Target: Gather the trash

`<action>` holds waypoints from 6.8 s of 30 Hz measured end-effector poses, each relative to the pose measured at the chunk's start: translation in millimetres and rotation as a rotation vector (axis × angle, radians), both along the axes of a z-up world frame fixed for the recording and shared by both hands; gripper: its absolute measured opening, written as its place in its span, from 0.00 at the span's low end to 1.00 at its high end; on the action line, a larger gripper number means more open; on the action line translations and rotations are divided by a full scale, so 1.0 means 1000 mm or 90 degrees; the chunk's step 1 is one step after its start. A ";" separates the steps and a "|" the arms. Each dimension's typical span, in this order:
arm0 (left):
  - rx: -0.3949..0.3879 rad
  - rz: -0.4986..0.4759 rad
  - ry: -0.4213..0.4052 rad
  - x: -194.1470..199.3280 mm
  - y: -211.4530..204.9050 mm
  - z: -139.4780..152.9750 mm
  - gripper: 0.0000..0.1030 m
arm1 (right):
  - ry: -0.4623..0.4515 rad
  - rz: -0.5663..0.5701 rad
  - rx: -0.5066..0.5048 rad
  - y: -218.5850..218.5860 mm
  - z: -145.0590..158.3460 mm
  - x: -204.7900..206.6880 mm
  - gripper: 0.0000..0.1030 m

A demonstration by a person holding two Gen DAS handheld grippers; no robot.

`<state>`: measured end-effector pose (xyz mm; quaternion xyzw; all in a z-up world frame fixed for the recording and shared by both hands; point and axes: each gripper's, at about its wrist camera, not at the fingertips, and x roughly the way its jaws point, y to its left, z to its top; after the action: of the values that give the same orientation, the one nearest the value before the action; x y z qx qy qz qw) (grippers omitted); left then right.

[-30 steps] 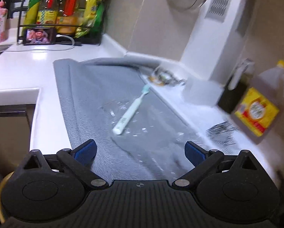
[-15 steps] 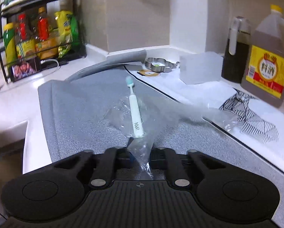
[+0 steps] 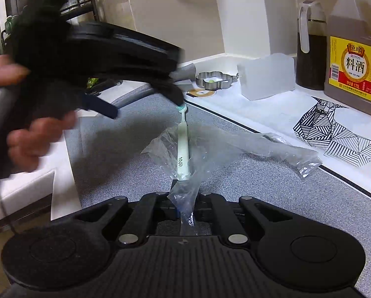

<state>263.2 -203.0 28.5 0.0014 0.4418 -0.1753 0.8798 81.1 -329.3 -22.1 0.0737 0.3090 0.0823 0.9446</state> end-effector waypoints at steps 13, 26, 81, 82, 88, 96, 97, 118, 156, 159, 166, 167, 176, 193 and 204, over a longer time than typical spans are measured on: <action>0.080 -0.047 -0.036 0.025 -0.034 -0.022 0.14 | 0.000 -0.013 0.007 -0.003 0.000 0.000 0.05; 0.109 -0.024 -0.150 -0.017 0.033 0.021 0.14 | -0.003 -0.072 -0.011 -0.008 0.003 -0.003 0.05; 0.025 -0.075 -0.237 -0.308 0.273 0.030 0.03 | -0.214 0.040 0.023 0.128 0.061 -0.201 0.05; 0.024 -0.076 -0.226 -0.314 0.279 0.024 0.03 | -0.200 0.051 0.030 0.137 0.058 -0.208 0.05; 0.021 -0.060 -0.164 -0.346 0.305 -0.017 0.03 | -0.101 0.101 0.024 0.185 0.029 -0.235 0.05; 0.023 -0.045 -0.123 -0.367 0.316 -0.051 0.03 | 0.007 0.091 0.001 0.204 -0.005 -0.240 0.05; 0.019 -0.043 -0.119 -0.366 0.317 -0.052 0.03 | 0.013 0.090 -0.004 0.206 -0.007 -0.239 0.05; 0.007 -0.026 -0.089 -0.342 0.315 -0.063 0.03 | 0.070 0.061 -0.009 0.209 -0.025 -0.220 0.05; 0.093 -0.033 0.146 -0.215 0.244 -0.240 0.03 | 0.347 0.081 -0.072 0.234 -0.187 -0.091 0.05; 0.100 -0.039 0.164 -0.210 0.241 -0.251 0.03 | 0.355 0.082 -0.063 0.234 -0.193 -0.088 0.06; 0.128 -0.041 0.134 -0.215 0.239 -0.252 1.00 | 0.373 0.081 -0.071 0.232 -0.196 -0.086 0.66; 0.128 -0.032 0.112 -0.219 0.241 -0.248 1.00 | 0.373 0.083 -0.074 0.232 -0.198 -0.088 0.68; 0.118 -0.027 0.118 -0.252 0.269 -0.200 1.00 | 0.319 0.074 -0.083 0.222 -0.141 -0.120 0.74; 0.153 -0.023 -0.024 -0.329 0.288 -0.129 1.00 | 0.184 0.088 -0.105 0.234 -0.079 -0.193 0.81; 0.167 -0.044 -0.074 -0.346 0.285 -0.115 1.00 | 0.156 0.085 -0.118 0.235 -0.066 -0.211 0.82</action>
<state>-82.9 81.6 -86.9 0.1419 0.4089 -0.1455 0.8897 -130.2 -93.9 -88.0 -0.0250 0.4326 0.1061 0.8950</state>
